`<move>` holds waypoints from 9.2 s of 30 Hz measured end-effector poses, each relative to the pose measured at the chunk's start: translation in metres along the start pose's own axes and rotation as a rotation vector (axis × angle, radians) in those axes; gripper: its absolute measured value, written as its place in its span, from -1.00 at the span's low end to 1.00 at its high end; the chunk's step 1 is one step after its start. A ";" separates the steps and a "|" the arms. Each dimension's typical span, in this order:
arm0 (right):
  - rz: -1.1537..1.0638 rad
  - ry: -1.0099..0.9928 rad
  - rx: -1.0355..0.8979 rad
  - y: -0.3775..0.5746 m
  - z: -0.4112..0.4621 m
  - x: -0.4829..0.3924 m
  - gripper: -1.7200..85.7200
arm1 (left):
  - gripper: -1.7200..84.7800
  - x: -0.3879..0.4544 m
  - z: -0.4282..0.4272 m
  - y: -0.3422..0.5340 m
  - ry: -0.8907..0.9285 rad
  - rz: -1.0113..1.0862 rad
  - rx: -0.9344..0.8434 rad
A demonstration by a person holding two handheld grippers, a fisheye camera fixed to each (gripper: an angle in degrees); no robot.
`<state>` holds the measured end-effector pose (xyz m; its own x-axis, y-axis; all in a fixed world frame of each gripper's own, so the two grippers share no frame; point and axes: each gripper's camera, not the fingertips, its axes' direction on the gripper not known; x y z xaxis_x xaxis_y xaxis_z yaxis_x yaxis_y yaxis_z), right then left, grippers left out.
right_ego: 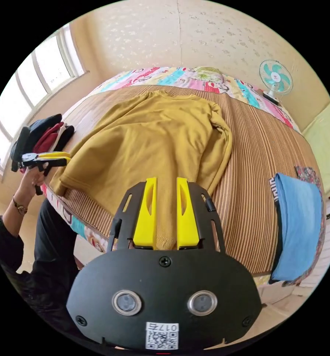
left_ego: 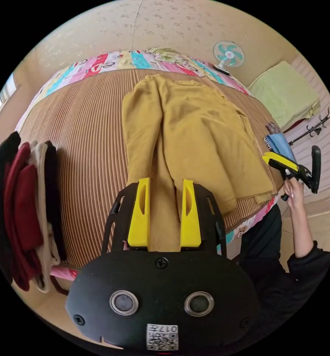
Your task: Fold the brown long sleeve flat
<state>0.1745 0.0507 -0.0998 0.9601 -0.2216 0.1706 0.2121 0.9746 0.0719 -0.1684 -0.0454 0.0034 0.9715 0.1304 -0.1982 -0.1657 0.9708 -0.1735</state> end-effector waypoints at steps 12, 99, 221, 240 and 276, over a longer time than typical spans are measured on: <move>-0.029 -0.112 -0.316 0.019 0.000 0.059 -0.91 | -0.97 -0.145 -0.150 0.076 0.100 -0.572 0.588; 1.206 -0.382 0.798 0.394 -0.194 0.274 -0.74 | -0.83 -0.045 -0.076 0.172 0.741 -0.226 -0.068; 0.255 0.027 0.012 0.155 -0.045 0.036 -0.75 | -0.66 0.044 -0.040 0.115 0.299 -0.136 0.070; 0.126 -0.589 0.640 0.227 -0.277 0.048 -0.89 | -0.84 -0.045 -0.192 0.199 0.901 -0.041 0.621; 0.092 -0.179 -0.057 -0.006 0.051 -0.085 -0.95 | -0.84 -0.033 0.009 0.115 0.787 -0.592 0.340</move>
<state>0.0822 0.0624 -0.0647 0.9293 -0.1291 0.3462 0.1400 0.9901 -0.0068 -0.2179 0.0635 -0.0016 0.4760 -0.4350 -0.7643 0.4764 0.8581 -0.1916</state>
